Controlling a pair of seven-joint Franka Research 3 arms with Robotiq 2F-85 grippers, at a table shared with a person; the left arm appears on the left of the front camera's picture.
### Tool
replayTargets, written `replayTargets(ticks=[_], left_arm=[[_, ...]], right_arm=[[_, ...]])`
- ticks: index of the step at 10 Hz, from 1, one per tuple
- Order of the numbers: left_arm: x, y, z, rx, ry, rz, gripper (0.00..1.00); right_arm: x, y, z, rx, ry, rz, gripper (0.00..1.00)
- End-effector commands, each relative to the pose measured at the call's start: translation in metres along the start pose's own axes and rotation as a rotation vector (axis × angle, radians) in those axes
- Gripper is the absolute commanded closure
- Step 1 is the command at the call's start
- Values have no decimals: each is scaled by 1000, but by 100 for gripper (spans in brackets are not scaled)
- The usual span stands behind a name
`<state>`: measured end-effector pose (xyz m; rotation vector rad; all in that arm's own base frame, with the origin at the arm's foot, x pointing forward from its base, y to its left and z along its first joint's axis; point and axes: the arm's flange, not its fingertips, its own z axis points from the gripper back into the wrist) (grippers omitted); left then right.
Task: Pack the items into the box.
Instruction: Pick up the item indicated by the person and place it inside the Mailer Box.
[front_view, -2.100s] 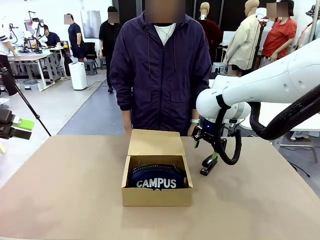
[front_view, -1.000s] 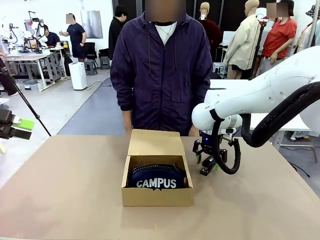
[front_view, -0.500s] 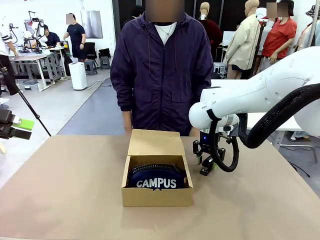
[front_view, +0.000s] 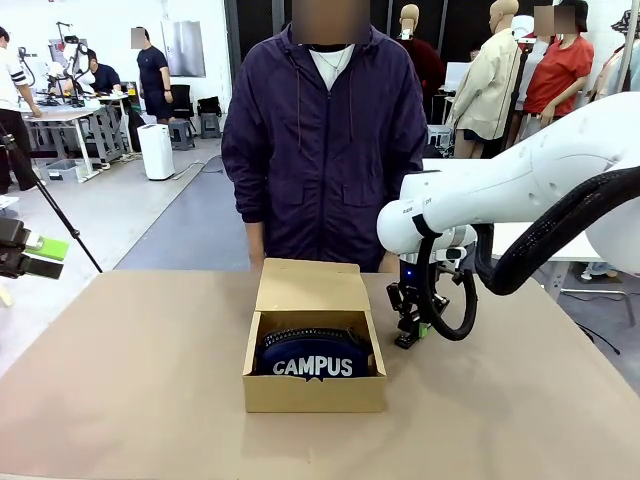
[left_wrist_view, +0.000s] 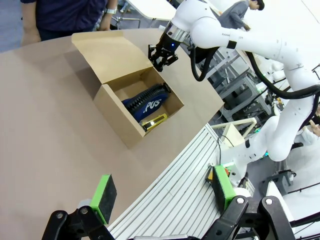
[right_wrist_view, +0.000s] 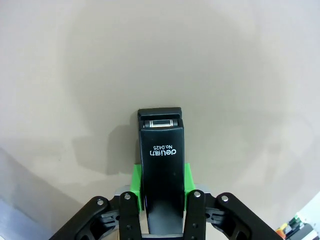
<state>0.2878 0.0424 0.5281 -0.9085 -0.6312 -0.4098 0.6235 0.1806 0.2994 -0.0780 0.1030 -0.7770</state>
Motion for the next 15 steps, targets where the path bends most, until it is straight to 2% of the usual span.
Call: replayTargets(ticks=[1, 4, 5, 7, 9, 10, 11, 12, 15], left_arm=[[0, 1, 1, -6, -1, -14, 0], [0, 1, 1, -6, -1, -14, 0], [0, 1, 1, -6, -1, -14, 0], [0, 1, 1, -6, -1, -14, 0], [0, 1, 1, -6, -1, -14, 0], [0, 1, 1, -6, -1, -14, 0], [0, 1, 1, -6, -1, -14, 0], [0, 1, 1, -6, -1, -14, 0], [0, 1, 1, -6, -1, -14, 0]], right_arm=[[3, 9, -3, -24, 22, -22, 100], [4, -2, 14, -7, 31, 26, 100], [5, -21, 41, 42, 52, 93, 100], [-5, -80, 113, 79, 19, 146, 100], [-20, -116, 149, 83, -14, 227, 100], [-18, -126, 154, 108, -15, 225, 100], [-6, -127, 145, 147, 22, 147, 100], [-17, -117, 168, 86, -23, 197, 100], [-17, -126, 165, 93, -9, 182, 100]])
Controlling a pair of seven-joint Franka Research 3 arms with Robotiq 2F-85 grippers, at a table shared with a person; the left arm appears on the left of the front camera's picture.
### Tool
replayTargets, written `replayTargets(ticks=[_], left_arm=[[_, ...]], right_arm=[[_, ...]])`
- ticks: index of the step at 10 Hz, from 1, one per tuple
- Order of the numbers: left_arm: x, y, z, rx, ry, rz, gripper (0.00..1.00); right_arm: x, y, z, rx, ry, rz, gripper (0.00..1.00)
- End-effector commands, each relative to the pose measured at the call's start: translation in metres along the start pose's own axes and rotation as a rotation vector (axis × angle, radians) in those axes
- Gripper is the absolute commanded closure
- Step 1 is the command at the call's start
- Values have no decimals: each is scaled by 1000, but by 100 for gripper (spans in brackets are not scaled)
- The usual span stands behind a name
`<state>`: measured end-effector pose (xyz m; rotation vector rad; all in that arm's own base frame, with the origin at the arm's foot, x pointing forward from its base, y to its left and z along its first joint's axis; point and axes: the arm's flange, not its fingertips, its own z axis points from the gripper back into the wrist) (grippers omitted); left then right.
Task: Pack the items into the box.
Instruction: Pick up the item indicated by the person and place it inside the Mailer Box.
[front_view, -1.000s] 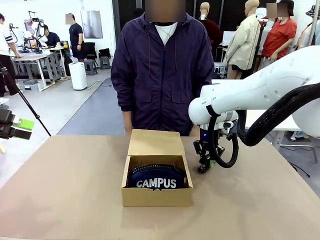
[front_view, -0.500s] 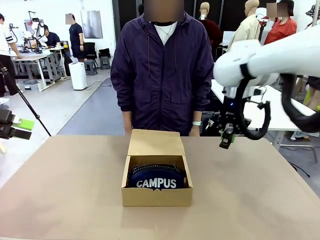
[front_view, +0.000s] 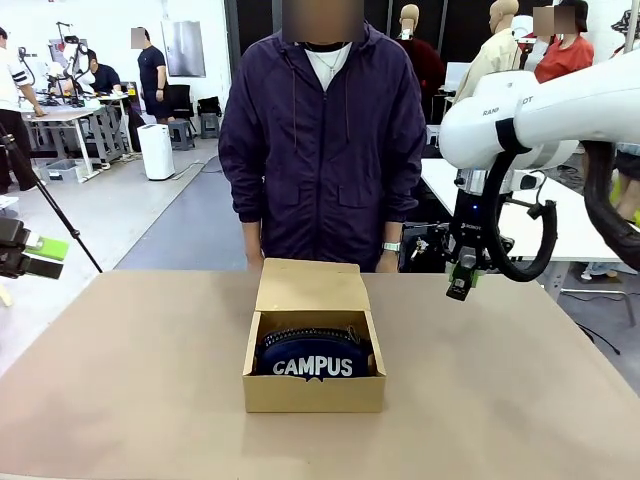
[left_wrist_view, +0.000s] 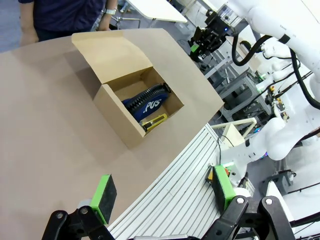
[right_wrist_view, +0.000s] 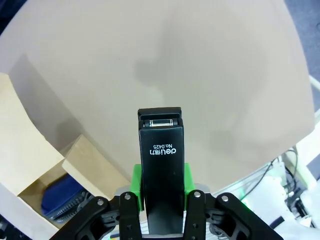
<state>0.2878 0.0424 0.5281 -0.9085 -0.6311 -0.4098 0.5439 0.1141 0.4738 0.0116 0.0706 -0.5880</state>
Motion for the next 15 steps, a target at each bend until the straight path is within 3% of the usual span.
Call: replayTargets(ticks=[1, 2, 3, 5, 7, 9, 11, 15], left_arm=[[0, 1, 1, -6, -1, -14, 0], [0, 1, 1, -6, -1, -14, 0], [0, 1, 1, -6, -1, -14, 0], [0, 1, 1, -6, -1, -14, 0], [0, 1, 1, -6, -1, -14, 0], [0, 1, 1, -6, -1, -14, 0], [0, 1, 1, -6, -1, -14, 0], [0, 1, 1, -6, -1, -14, 0]], right_arm=[[4, 4, 7, 31, -27, 116, 100], [7, 26, 16, 89, -88, 315, 100], [8, 54, 24, 233, -140, 653, 100], [16, 89, 30, 339, -111, 1188, 100], [12, 113, 33, 310, -134, 1499, 100], [-20, 149, 37, 284, -224, 1829, 100], [-62, 176, 35, 331, -188, 2043, 100], [-138, 205, 5, 201, -75, 2270, 100]])
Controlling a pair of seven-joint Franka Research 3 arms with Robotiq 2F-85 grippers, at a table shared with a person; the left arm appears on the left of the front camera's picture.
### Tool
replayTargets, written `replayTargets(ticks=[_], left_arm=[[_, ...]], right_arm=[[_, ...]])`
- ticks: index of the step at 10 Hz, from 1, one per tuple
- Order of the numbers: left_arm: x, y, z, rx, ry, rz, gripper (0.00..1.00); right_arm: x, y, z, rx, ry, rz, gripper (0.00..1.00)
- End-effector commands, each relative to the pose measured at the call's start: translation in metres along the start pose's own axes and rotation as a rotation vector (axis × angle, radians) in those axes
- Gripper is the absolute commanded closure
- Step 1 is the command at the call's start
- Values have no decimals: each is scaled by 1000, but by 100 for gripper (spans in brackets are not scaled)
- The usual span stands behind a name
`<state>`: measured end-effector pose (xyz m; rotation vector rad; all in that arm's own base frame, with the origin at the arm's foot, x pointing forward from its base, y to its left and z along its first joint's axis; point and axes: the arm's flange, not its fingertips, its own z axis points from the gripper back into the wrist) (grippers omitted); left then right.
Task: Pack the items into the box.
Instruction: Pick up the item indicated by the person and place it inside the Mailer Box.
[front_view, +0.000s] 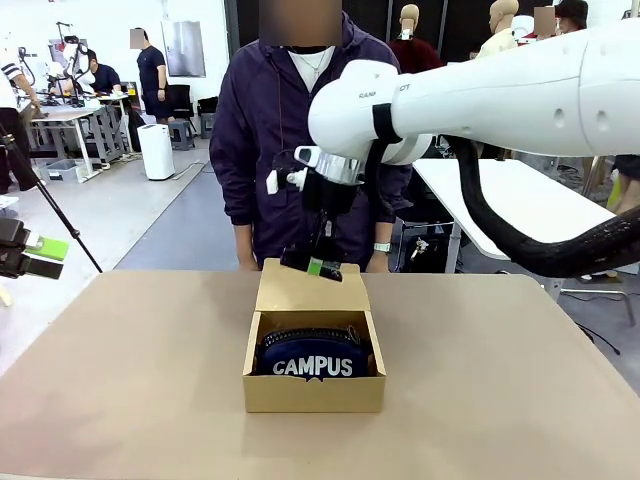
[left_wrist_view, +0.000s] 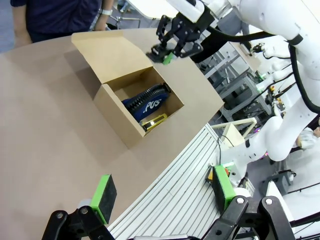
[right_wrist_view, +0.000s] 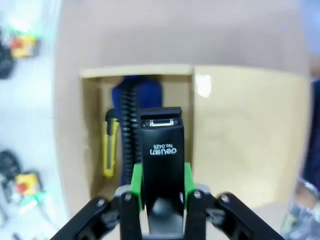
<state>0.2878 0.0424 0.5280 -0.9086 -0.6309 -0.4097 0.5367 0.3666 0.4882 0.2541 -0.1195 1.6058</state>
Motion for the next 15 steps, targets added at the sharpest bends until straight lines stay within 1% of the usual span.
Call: replayTargets(ticks=[1, 2, 3, 5, 6, 7, 12, 13, 14, 15], left_arm=[[0, 1, 1, -6, -1, -15, 0], [0, 1, 1, -6, -1, -15, 0], [0, 1, 1, -6, -1, -15, 0], [0, 1, 1, -6, -1, -15, 0], [0, 1, 1, -6, -1, -15, 0], [0, 1, 1, -6, -1, -15, 0], [0, 1, 1, -6, -1, -15, 0], [0, 1, 1, -6, -1, -15, 0], [0, 1, 1, -6, -1, -15, 0], [0, 1, 1, -6, -1, -15, 0]], right_arm=[[-3, -6, -19, 12, 63, 46, 100], [-3, -8, -35, 16, 107, -31, 100], [-3, -9, -50, 35, 138, -64, 100], [-2, -21, -86, 24, 199, -192, 100], [1, -22, -99, 76, 204, -185, 100], [1, -23, -108, 93, 212, -186, 100], [-4, -26, -118, 95, 223, -213, 100], [-6, -28, -119, 98, 230, -222, 70], [-6, -28, -119, 101, 229, -226, 16], [-8, -29, -121, 98, 234, -228, 0]])
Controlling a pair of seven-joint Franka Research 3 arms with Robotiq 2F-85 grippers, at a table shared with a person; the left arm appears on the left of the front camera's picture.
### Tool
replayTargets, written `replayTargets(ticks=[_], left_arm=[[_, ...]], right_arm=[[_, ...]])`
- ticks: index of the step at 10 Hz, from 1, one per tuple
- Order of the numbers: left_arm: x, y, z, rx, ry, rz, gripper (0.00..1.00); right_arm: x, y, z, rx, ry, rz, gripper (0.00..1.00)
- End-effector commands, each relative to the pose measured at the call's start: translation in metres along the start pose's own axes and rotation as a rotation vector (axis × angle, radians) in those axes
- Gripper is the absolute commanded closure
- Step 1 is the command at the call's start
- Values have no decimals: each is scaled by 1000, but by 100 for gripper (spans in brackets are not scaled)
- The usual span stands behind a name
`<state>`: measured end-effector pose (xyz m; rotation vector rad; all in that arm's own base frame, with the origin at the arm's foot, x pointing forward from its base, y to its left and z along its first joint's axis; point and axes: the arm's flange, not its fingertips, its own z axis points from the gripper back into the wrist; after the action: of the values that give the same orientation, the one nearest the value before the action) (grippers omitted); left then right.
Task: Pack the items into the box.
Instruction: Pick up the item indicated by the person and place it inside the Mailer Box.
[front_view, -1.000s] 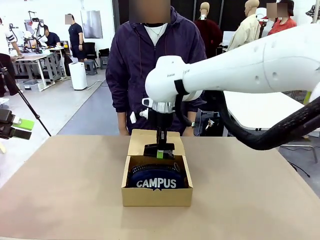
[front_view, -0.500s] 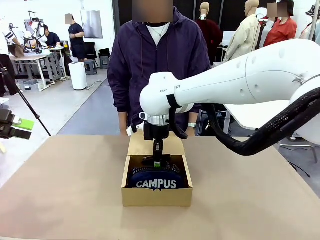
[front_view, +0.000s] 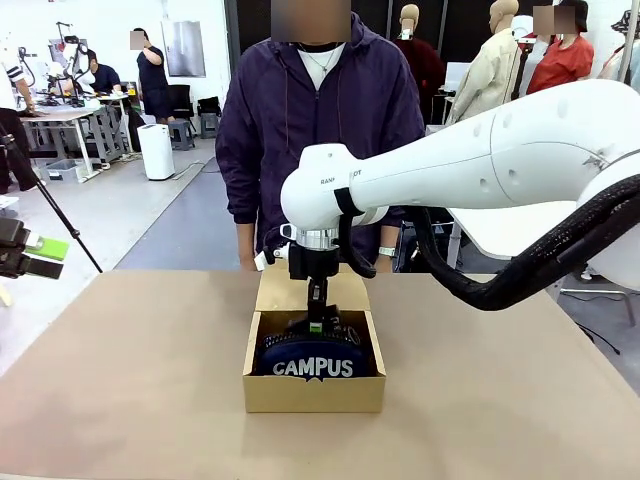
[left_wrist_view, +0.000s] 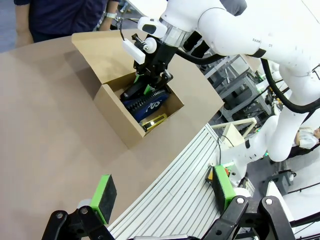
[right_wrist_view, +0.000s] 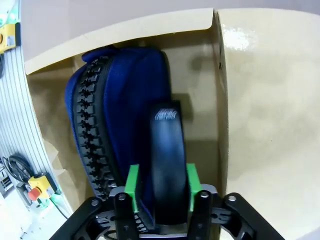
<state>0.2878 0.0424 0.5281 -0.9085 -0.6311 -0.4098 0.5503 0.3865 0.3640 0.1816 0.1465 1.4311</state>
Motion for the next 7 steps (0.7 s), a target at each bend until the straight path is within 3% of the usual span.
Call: replayTargets(ticks=[1, 5, 7], left_arm=[[0, 1, 1, -6, -1, -14, 0], [0, 1, 1, -6, -1, -14, 0], [0, 1, 1, -6, -1, -14, 0]], right_arm=[[1, -4, 4, -20, 37, -43, 0], [-8, -5, 13, -44, -12, -63, 0], [-27, -2, 34, -17, -105, -111, 0]])
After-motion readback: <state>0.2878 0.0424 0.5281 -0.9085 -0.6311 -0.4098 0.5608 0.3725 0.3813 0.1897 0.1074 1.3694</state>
